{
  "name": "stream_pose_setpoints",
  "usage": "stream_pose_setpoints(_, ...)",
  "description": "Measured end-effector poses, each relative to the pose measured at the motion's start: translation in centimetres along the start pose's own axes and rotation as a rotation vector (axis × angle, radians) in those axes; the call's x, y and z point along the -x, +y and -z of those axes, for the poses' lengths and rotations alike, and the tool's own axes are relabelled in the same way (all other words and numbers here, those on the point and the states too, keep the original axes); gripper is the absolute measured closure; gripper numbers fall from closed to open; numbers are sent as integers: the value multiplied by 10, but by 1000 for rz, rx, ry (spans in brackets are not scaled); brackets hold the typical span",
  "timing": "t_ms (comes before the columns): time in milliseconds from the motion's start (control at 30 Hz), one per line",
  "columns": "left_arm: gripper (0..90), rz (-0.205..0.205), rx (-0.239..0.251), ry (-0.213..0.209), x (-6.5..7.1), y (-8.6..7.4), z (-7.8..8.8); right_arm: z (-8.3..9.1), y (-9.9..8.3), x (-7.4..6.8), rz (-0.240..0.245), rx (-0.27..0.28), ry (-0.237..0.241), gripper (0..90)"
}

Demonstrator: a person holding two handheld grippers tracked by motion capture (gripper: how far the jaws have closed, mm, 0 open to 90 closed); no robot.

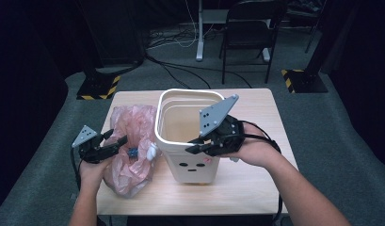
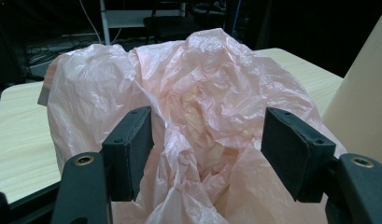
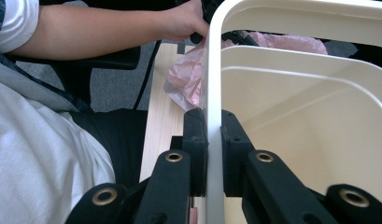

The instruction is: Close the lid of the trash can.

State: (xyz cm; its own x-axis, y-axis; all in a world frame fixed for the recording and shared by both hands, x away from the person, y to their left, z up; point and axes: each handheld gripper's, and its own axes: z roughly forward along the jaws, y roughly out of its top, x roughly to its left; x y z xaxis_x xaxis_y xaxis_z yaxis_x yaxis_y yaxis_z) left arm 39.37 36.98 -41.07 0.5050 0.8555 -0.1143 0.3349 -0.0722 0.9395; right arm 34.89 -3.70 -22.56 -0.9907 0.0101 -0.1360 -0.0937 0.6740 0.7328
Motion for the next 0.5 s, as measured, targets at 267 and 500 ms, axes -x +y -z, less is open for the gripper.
stream_pose_setpoints(267,338,-1,-4,0,1,0,-1,-2,-2,2,0,-13,16,833)
stream_pose_setpoints(500,339,1,-5,2,1,-1,0,-5,-5,4,-6,-22,28,833)
